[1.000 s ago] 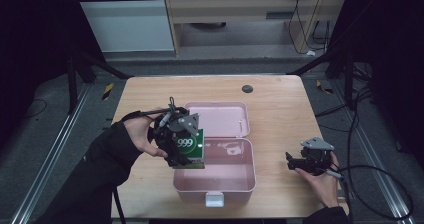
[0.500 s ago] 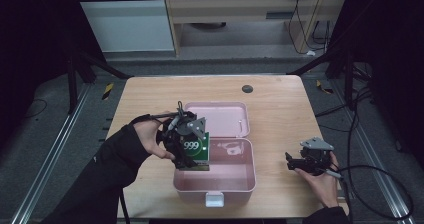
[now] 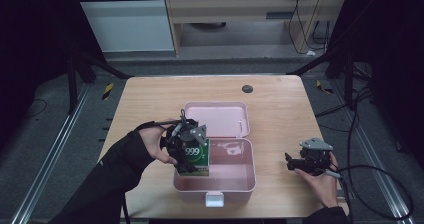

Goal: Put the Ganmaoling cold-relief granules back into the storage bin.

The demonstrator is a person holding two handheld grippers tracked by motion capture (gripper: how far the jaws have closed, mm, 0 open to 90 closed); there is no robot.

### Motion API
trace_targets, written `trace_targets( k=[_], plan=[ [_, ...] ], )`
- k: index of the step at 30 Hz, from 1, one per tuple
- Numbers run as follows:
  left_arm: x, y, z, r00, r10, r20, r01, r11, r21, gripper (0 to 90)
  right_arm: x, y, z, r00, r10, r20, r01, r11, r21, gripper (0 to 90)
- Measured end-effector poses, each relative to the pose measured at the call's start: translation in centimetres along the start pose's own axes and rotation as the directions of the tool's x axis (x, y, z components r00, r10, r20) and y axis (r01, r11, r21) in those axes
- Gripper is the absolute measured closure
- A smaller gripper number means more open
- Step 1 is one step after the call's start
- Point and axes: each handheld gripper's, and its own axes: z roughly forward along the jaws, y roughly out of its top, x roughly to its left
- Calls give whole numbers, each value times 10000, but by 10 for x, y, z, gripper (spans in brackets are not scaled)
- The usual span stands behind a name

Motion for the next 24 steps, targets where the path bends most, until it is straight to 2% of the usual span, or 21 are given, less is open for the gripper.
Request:
trace_targets(
  k=[10, 24],
  plan=[
    [1, -8, 19, 9998, -70, 167, 68, 9999, 102, 146, 0, 0, 1, 10000, -38, -18, 38, 10000, 34, 51],
    [3, -11, 48, 9989, -143, 442, 117, 9983, 576, 144, 0, -1, 1, 10000, -62, -36, 62, 9999, 99, 48]
  ],
)
